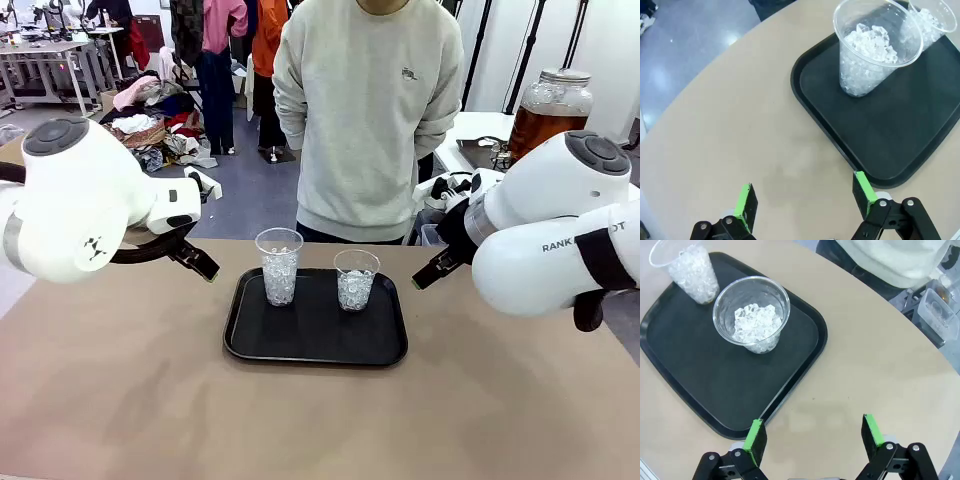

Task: Pour the drink into the iced cup.
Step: Pick up the iced cup indicated by the human and present it to them.

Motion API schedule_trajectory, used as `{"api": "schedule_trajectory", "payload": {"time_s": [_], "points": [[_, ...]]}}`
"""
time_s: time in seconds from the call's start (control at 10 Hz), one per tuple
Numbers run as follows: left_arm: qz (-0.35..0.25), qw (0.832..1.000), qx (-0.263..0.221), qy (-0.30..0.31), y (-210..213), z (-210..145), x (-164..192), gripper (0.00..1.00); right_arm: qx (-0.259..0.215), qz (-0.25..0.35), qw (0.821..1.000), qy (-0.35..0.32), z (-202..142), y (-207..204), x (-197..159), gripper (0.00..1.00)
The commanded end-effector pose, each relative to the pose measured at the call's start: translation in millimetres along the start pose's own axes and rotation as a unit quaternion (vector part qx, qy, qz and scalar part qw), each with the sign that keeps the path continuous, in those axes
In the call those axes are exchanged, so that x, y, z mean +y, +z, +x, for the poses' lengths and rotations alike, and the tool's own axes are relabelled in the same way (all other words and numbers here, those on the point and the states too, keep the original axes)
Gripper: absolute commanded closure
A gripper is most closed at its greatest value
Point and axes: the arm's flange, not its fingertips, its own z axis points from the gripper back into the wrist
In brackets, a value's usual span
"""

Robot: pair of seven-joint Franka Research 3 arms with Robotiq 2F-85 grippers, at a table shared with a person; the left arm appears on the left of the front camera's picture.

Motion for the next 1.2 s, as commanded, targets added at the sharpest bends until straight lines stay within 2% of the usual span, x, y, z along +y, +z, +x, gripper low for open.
{"api": "schedule_trajectory", "payload": {"time_s": [0.0,0.9,1.0,1.1], "points": [[0.000,1.000,-0.001,-0.003,-0.3,0.1,0.1,0.00,-0.003,-0.003,1.000,0.000,0.7,1.5,-1.1,0.00],[-0.005,1.000,-0.007,-0.003,7.3,1.1,4.0,0.00,-0.009,0.002,1.000,-0.004,4.6,6.0,-7.1,0.00],[-0.010,1.000,-0.010,0.008,14.0,1.6,9.2,0.00,-0.014,0.016,1.000,-0.014,7.6,12.5,-13.0,0.00],[-0.039,0.998,-0.024,0.032,22.0,3.8,14.4,0.00,-0.017,0.048,0.998,-0.038,9.1,20.5,-18.0,0.00]]}}
